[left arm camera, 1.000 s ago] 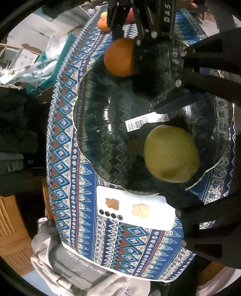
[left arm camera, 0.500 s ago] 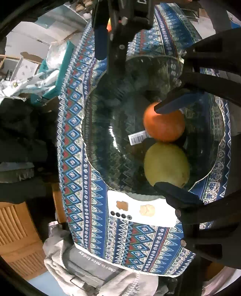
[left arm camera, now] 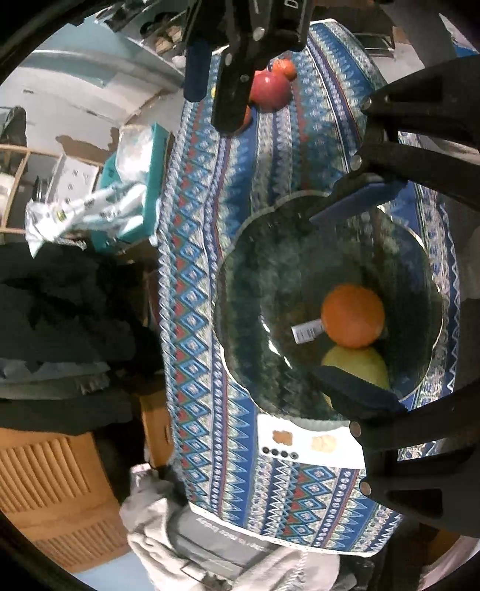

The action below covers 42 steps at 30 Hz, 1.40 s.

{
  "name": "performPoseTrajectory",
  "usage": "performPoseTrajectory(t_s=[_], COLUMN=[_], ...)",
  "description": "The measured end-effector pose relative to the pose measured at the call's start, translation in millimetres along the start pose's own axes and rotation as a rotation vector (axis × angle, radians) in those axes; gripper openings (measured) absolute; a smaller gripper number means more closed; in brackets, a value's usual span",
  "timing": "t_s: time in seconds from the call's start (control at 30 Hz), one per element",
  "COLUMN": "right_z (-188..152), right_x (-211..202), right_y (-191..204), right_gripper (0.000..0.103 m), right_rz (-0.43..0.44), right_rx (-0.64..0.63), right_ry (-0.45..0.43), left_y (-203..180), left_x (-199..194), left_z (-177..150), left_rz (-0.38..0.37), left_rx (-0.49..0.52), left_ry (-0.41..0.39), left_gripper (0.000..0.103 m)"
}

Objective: Organize fruits
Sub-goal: 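Withdraw both tools from the bowl back toward the fruit cluster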

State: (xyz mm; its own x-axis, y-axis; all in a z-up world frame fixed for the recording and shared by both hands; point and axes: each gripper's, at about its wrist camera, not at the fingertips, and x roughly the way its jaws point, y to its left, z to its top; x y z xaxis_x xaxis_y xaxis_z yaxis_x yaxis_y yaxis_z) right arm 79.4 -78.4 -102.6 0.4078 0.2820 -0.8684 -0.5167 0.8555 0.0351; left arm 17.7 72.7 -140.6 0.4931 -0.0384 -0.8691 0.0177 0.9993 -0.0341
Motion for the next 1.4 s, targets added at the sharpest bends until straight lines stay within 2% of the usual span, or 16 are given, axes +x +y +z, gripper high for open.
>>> performPoseTrajectory(t_s=[0.23, 0.57, 1.0, 1.4], right_z=[-16, -40, -75, -101], right_x=[-37, -82, -112, -130], right_y=[-27, -67, -122, -163], right_gripper=[0.074, 0.082, 0.083, 0.083], right_rz=[-0.030, -0.081, -0.132, -0.195], right_rx=[0.038, 0.074, 0.144, 0.190], right_ry=[-0.045, -0.113, -0.117, -0.127], left_y=[-30, -75, -131, -171], left_x=[-22, -49, -68, -65], left_z=[7, 13, 16, 19], left_rz=[-0.020, -0.025, -0.026, -0.055], left_rx=[0.056, 0.142, 0.264, 0.322], left_ry=[-0.048, -0.098, -0.149, -0.145], left_gripper=[0.085, 0.087, 0.087, 0.087])
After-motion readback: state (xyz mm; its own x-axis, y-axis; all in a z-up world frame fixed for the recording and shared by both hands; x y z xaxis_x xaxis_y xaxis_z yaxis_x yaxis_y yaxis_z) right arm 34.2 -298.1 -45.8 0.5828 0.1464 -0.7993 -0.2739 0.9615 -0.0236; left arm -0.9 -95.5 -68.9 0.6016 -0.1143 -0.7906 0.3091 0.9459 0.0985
